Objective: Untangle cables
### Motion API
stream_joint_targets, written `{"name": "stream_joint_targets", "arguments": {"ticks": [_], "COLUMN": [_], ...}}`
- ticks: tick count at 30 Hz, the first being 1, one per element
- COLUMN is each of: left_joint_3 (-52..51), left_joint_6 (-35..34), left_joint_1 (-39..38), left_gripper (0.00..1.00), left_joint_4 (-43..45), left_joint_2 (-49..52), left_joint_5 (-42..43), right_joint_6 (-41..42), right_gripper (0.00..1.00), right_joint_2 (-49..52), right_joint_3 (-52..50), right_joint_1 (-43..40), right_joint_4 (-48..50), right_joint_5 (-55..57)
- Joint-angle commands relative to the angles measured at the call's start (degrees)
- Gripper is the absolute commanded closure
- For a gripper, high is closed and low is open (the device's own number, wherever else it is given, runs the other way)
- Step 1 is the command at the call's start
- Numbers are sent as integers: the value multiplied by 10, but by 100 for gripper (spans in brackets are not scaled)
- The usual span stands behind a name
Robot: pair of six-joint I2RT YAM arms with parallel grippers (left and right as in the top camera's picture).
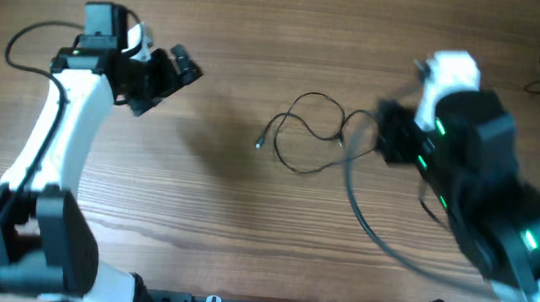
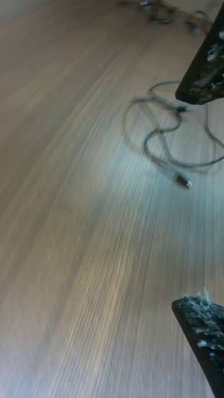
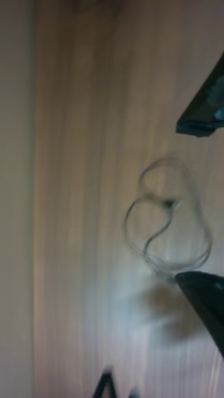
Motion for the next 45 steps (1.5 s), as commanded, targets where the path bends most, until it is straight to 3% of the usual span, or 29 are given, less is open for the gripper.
{"name": "stream_joint_targets", "arguments": {"ticks": [1, 3, 4, 5, 8, 10, 13, 17, 19, 21, 27, 30, 34, 39, 42, 45], "left_joint_3": [-11, -64, -96, -142, -238, -256, -257, -257, -257, -257, -257, -257, -257, -257, -257, -257], "left_joint_6": [23, 1, -10, -12, -12, -12, -17, -42, -42, -43, -73, -83, -83, -83, -83, -83], "left_joint_1": [-61, -84, -86, -86, -86, -86, -86, -86, -86, -86, -86, -86, -86, -86, -86, -86], "left_gripper": [0, 0, 0, 0, 0, 0, 0, 0, 0, 0, 0, 0, 0, 0, 0, 0], "left_joint_4": [14, 38, 49, 64, 67, 43, -29, -76, -87, -106, -113, -118, -125, -147, -149, -149], "left_joint_2": [-138, -239, -284, -341, -495, -562, -643, -711, -721, -723, -723, -723, -723, -723, -723, -723], "left_joint_5": [-69, -108, -120, -122, -155, -180, -240, -262, -278, -283, -282, -287, -299, -300, -299, -299], "right_joint_6": [74, 90, 89, 74, 7, -53, -66, -102, -108, -111, -105, -109, -87, -73, 11, 37], "right_gripper": [23, 18, 10, 3, 0, 0, 0, 0, 0, 0, 0, 0, 0, 0, 0, 0], "right_joint_2": [-113, -209, -248, -292, -364, -361, -348, -310, -277, -245, -298, -380, -424, -424, -407, -354], "right_joint_3": [-87, -165, -197, -235, -346, -391, -409, -409, -409, -409, -403, -403, -403, -403, -434, -471], "right_joint_1": [1, 1, 1, 1, 1, 1, -19, -138, -214, -289, -362, -362, -362, -362, -362, -362], "right_joint_4": [-18, -10, 5, 42, 212, 298, 331, 395, 422, 424, 386, 317, 315, 286, 264, 289], "right_joint_5": [72, 71, 72, 72, 67, 69, 123, 2, -113, -300, -442, -432, -371, -377, -487, -473]}}
